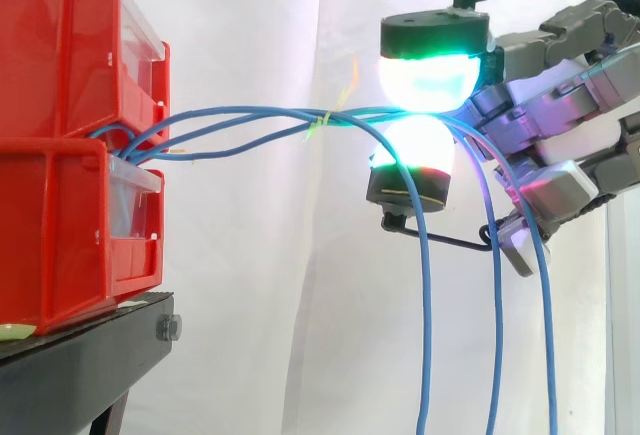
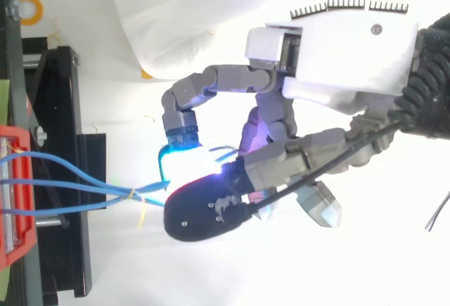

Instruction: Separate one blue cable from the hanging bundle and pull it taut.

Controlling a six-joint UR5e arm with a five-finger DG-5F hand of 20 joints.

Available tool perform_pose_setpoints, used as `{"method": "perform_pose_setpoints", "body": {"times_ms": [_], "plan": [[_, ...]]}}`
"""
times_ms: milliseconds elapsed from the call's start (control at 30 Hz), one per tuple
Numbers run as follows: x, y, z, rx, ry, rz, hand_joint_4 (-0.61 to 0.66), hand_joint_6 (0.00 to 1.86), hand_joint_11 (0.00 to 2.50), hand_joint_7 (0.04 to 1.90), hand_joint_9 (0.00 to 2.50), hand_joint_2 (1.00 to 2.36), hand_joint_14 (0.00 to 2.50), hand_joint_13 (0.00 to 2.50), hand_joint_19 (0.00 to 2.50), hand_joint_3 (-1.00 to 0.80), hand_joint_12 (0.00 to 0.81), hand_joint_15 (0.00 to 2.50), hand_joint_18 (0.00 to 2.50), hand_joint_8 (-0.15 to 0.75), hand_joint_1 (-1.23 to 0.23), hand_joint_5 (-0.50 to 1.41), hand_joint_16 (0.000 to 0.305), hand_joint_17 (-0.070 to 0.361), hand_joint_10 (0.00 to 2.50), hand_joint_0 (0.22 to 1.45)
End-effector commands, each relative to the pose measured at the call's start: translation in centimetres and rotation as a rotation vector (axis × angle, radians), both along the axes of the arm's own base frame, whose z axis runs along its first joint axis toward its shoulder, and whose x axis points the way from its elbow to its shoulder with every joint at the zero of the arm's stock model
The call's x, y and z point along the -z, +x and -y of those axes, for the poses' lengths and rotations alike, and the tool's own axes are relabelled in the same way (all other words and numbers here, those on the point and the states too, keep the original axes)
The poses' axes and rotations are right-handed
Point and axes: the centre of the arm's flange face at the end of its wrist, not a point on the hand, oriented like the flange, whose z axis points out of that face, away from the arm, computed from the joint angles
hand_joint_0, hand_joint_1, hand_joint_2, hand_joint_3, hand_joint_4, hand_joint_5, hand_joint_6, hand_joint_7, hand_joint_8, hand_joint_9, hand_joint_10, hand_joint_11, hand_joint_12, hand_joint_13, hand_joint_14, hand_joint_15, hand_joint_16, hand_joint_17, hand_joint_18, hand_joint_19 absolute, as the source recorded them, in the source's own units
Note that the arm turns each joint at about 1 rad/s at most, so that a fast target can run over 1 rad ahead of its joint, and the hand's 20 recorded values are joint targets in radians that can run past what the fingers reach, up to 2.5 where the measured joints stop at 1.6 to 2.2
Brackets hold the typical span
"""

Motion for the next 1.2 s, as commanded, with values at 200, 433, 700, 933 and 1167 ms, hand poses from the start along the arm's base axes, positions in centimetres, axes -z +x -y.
{"method": "perform_pose_setpoints", "body": {"times_ms": [200,433,700,933,1167], "plan": [[-0.02,0.00,0.08,0.002,0.000,0.000,0.12,0.50,0.46,1.32,2.07,1.00,0.02,1.38,0.49,-0.50,0.280,0.55,1.01,0.151,-0.75,0.14,0.075,0.168,0.02,0.60],[0.05,-0.01,-0.03,0.000,0.000,-0.001,0.15,0.50,0.43,1.33,2.09,1.00,0.02,1.41,0.48,-0.50,0.282,0.55,1.04,0.148,-0.41,0.14,0.079,0.177,0.02,0.54],[0.04,0.01,-0.03,0.000,0.000,0.000,0.17,0.50,0.36,1.34,2.13,1.01,0.02,1.44,0.40,-0.15,0.307,0.49,1.14,0.146,-0.55,0.15,0.089,0.199,0.02,0.66],[0.06,0.10,-0.05,0.000,0.001,0.008,0.18,0.50,0.47,1.36,2.10,1.02,0.02,1.40,0.45,-0.12,0.306,0.53,1.07,0.191,-0.63,0.15,0.080,0.181,0.02,0.69],[0.06,0.10,-0.05,0.000,0.001,0.008,0.17,0.50,0.49,1.35,2.07,1.02,0.02,1.38,0.45,-0.14,0.300,0.54,1.06,0.203,-0.71,0.14,0.078,0.175,0.02,0.70]]}}
